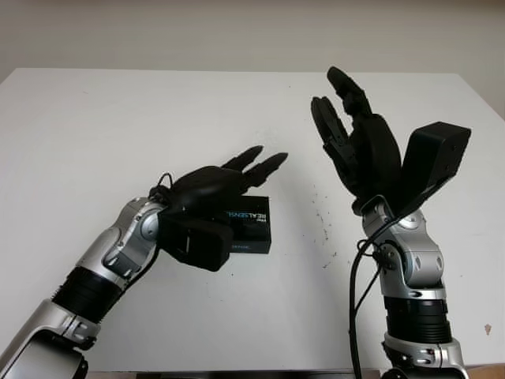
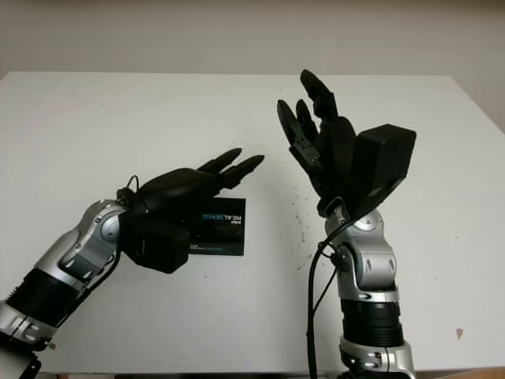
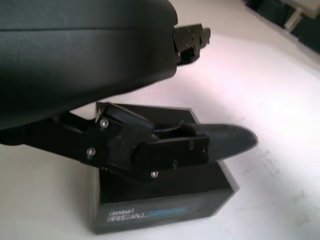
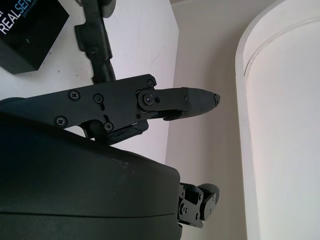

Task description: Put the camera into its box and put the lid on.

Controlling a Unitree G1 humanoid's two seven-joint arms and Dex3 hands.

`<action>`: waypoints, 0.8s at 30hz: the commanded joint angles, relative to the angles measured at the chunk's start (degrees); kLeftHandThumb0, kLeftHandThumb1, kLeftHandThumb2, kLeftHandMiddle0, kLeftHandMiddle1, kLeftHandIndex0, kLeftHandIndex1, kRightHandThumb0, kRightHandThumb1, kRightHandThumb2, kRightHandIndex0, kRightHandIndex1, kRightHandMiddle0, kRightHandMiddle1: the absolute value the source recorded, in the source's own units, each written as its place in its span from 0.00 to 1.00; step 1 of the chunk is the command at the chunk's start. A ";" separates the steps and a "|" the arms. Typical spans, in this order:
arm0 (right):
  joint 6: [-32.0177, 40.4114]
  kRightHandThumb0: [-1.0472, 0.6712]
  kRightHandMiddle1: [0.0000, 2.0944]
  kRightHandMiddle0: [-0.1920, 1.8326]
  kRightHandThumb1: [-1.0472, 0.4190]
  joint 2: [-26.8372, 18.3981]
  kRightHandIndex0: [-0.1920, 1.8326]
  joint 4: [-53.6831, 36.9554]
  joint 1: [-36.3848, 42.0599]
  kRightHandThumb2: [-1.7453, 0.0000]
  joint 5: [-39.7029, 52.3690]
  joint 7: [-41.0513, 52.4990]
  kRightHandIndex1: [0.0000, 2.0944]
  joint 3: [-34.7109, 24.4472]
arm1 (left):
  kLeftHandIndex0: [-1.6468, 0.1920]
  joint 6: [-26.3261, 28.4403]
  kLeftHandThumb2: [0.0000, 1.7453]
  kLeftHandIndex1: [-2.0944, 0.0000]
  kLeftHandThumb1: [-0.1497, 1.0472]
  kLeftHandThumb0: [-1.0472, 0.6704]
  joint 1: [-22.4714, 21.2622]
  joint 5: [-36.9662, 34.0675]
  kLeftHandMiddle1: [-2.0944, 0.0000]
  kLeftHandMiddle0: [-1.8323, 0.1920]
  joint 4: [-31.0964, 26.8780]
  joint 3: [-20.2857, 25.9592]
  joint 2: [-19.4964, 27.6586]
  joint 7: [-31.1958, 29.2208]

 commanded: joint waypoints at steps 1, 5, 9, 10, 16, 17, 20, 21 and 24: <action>0.15 0.30 0.25 0.02 0.00 -0.25 0.10 -1.09 0.00 0.84 -0.05 -0.10 0.03 -0.15 | 1.00 1.33 0.34 1.00 1.00 0.13 1.17 -5.37 1.00 1.00 0.29 4.00 -1.29 -0.61; -0.15 0.31 0.25 0.01 0.00 -0.32 0.09 -1.03 0.14 0.84 -0.17 0.00 0.03 0.00 | 1.00 5.95 0.34 1.00 1.00 0.13 2.51 -15.28 1.00 1.00 -0.72 11.41 -4.80 1.73; -0.66 0.31 0.24 0.00 0.00 -0.49 0.08 -0.89 1.00 0.83 -0.43 1.34 0.02 0.81 | 1.00 8.37 0.37 1.00 1.00 0.14 3.32 -25.10 1.00 1.00 -1.31 19.62 -8.60 5.35; -0.50 0.31 0.23 0.00 0.00 -0.23 0.08 -0.98 1.37 0.83 -0.46 1.41 0.02 1.01 | 1.00 9.85 0.37 1.00 1.00 0.14 3.49 -27.61 1.00 1.00 -1.79 21.43 -9.40 5.99; -2.77 0.30 0.11 0.01 0.00 -0.59 0.04 -0.13 4.11 0.79 -2.37 3.35 0.01 3.54 | 1.00 11.24 0.35 1.00 1.00 0.16 6.34 -36.60 1.00 1.00 -4.49 28.30 -12.58 8.22; -4.32 0.30 0.10 0.00 0.00 -0.55 0.03 0.49 4.71 0.77 -3.24 3.47 0.01 4.08 | 1.00 11.43 0.35 1.00 1.00 0.16 7.01 -37.14 1.00 1.00 -5.15 28.96 -12.77 8.67; -7.43 0.30 0.07 0.00 0.00 0.26 0.02 1.74 6.50 0.75 -4.47 3.61 0.00 4.98 | 1.00 11.67 0.34 1.00 1.00 0.15 9.09 -39.34 1.00 1.00 -6.98 30.75 -13.65 9.27; -7.95 0.30 0.06 0.00 0.00 0.41 0.01 1.91 7.06 0.74 -4.55 3.84 0.00 5.24 | 1.00 11.85 0.34 1.00 1.00 0.15 9.77 -40.29 1.00 1.00 -7.56 31.28 -13.94 9.19; -8.44 0.27 0.02 0.00 0.00 0.61 0.00 2.30 8.73 0.71 -5.06 4.06 0.00 5.98 | 1.00 12.17 0.34 1.00 1.00 0.15 12.20 -41.78 1.00 1.00 -9.53 32.22 -14.89 9.85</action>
